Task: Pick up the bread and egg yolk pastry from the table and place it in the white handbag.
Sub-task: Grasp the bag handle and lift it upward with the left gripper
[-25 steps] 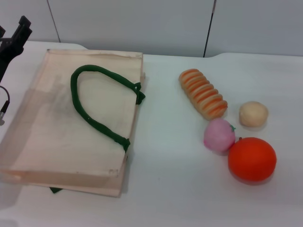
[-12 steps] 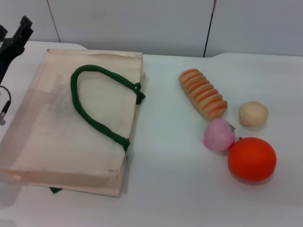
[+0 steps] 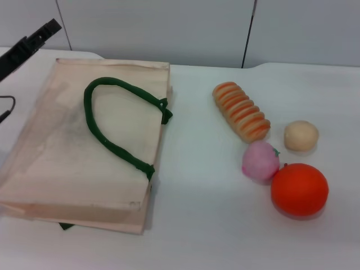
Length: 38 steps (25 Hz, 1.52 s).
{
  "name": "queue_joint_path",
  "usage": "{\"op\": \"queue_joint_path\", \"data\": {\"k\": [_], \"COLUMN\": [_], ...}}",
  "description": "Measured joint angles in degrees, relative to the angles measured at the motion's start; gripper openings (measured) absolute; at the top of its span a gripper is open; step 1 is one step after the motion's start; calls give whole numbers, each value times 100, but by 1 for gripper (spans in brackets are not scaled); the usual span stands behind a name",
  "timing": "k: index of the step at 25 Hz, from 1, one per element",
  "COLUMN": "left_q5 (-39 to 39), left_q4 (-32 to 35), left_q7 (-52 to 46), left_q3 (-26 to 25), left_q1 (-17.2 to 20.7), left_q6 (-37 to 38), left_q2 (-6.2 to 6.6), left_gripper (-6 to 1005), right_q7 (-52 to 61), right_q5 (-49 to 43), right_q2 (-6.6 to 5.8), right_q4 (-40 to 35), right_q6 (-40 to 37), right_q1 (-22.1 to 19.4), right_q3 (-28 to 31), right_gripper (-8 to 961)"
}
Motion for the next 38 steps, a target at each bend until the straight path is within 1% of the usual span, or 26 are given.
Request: {"op": "queue_joint_path", "data": {"k": [3,4,5,7,9,10,11,15,17,22,26,32,35,38], "left_q5": [1214,1556,2110,2941,3718,4369,4369,5353,5556,5595,5593,5607,5620,5618], "left_q4": [781,952,1188,1460,1605,1652,1652,1655,1654,1605,1581,1294,1215,1075], "left_q7": [-1533,-1908,-2471,-3181,-3685,-4017,-4017,-4403,-4371,-4225,-4093,-3901,-3804,-3750], "left_q3": [-3,-4,-4,-4,-4,-4,-4,-3,1,208,393,446,475,679], "left_q1": [-83,-115,-184,-331,-525,-725,-725,-1037,-1127,-1246,-1306,-1436,-1469,-1524], "left_q6": [14,13,7,14,66,132,132,310,372,395,442,548,658,859], "left_q2": [6,8,12,27,64,104,104,127,132,133,89,97,75,71], "left_gripper": [853,851,849,845,841,839,837,830,826,816,808,796,790,784], "right_q7": [0,0,0,0,0,0,0,0,0,0,0,0,0,0], "right_q5": [0,0,-1,0,0,-1,0,0,0,10,12,10,15,17], "right_q2": [-6,-8,-9,-10,-10,-10,-10,-10,-10,-10,-10,-10,-10,-10], "right_q4": [-1,-4,-6,-7,-11,-13,-16,-18,-18,-18,-18,-18,-18,-18], "right_q6": [2,2,2,2,2,2,2,2,1,1,-3,-24,-24,-31], "right_q1": [-6,-6,-6,-5,-5,-5,-5,-3,-2,-1,0,7,11,15], "right_q3": [0,0,0,0,0,0,0,1,11,24,29,40,46,46], "right_gripper": [892,892,892,892,892,892,892,892,892,892,892,892,891,891]}}
